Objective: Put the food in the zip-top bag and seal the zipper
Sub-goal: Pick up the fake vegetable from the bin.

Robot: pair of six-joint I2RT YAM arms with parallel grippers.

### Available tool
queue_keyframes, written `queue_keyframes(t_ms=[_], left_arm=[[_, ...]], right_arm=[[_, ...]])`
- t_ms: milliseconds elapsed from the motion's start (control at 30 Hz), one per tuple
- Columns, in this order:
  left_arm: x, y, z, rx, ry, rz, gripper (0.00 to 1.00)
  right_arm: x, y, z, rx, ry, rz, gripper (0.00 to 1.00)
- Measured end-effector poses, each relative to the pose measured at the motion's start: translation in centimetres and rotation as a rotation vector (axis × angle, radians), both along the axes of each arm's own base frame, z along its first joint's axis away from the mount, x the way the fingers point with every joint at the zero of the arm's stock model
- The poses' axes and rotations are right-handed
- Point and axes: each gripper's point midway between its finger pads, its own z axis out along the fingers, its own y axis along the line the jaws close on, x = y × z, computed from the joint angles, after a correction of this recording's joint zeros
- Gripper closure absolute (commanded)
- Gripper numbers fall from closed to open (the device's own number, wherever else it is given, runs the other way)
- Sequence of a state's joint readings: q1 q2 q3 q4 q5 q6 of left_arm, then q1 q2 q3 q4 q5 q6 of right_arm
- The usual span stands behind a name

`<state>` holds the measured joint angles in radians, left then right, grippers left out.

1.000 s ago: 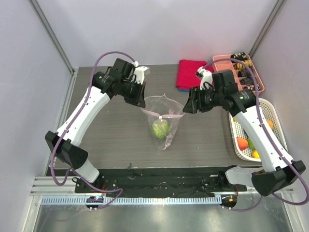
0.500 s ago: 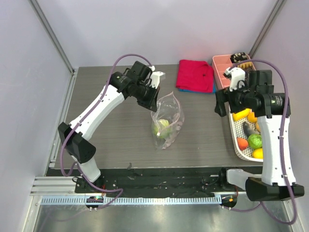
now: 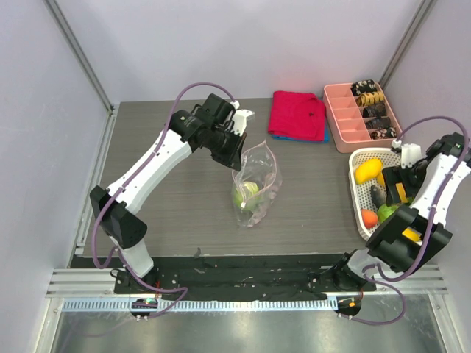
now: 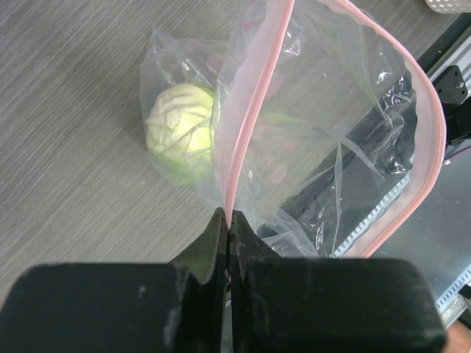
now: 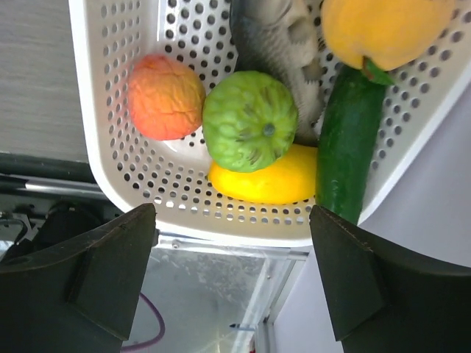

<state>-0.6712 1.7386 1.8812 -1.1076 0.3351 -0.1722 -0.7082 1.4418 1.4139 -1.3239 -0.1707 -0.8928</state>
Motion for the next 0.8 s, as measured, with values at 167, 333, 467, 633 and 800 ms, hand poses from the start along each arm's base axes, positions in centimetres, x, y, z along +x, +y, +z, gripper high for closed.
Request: queue_keyframes(t_ms=[167, 333, 467, 633, 800], left_arm=[[0.1, 0.1, 0.0, 0.003, -0.003, 0.002, 1.00], [0.2, 0.2, -0.1, 0.010, -0.009, 0.006, 1.00], [0.2, 0.2, -0.1, 0.011, -0.011, 0.005, 1.00], [0.3, 0.2, -0.1, 0.014, -0.013, 0.007, 1.00], [0.3, 0.3, -0.1, 0.016, -0.016, 0.005, 1.00]], right_arm=[[-1.0, 0.3, -2.7, 0.041, 0.087, 0.009, 0.06], [-0.2, -0.9, -5.9, 0.052, 0.133, -0.013, 0.05], [0.0, -1.2, -7.8, 0.067, 0.161, -0.023, 0.07], [-0.3, -1.0, -9.7, 0.090, 0.190, -0.036, 0.11], [-0.6, -0.8, -10.2, 0.100, 0.204, -0.041, 0.22]])
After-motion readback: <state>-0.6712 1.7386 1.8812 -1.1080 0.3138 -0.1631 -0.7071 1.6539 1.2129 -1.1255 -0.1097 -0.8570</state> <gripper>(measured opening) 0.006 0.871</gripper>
